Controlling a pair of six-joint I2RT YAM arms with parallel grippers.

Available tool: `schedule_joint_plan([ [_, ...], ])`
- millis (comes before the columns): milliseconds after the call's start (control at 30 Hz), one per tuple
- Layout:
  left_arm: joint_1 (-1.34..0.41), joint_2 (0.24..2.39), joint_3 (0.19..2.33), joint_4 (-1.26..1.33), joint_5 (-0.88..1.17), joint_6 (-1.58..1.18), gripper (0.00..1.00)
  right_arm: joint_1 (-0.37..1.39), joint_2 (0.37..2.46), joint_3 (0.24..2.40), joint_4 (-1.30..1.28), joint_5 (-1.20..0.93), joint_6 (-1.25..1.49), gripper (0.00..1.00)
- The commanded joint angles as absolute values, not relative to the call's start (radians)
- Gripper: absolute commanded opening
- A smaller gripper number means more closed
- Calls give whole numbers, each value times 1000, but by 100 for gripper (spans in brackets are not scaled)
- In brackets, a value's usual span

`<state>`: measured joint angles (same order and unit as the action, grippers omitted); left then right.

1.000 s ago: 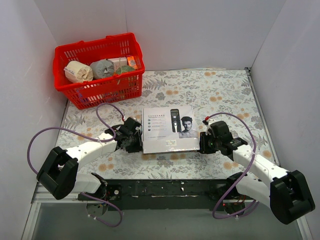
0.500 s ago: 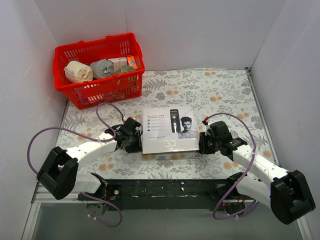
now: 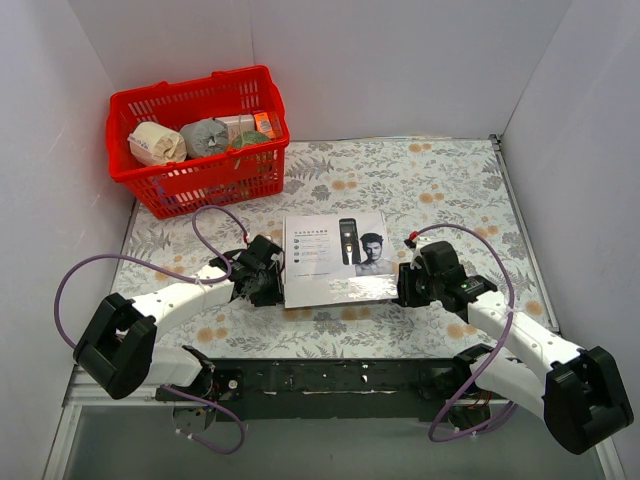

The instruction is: Sort the hair-cutting tools

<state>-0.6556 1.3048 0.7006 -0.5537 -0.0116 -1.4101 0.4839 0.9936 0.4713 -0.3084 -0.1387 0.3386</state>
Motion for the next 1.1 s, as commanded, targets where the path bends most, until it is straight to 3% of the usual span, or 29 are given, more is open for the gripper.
schedule_joint_plan([
  [0,-666,1293,742,-485,55,-1428,28,517,983,519,-236,-250,354,35],
  [567,-666,1298,732,-483,48,-1428,28,520,1058,433,-187,-94,383,35],
  [1067,-666,1221,741,-571,12,-1427,29,520,959,449,-293,32,402,35],
])
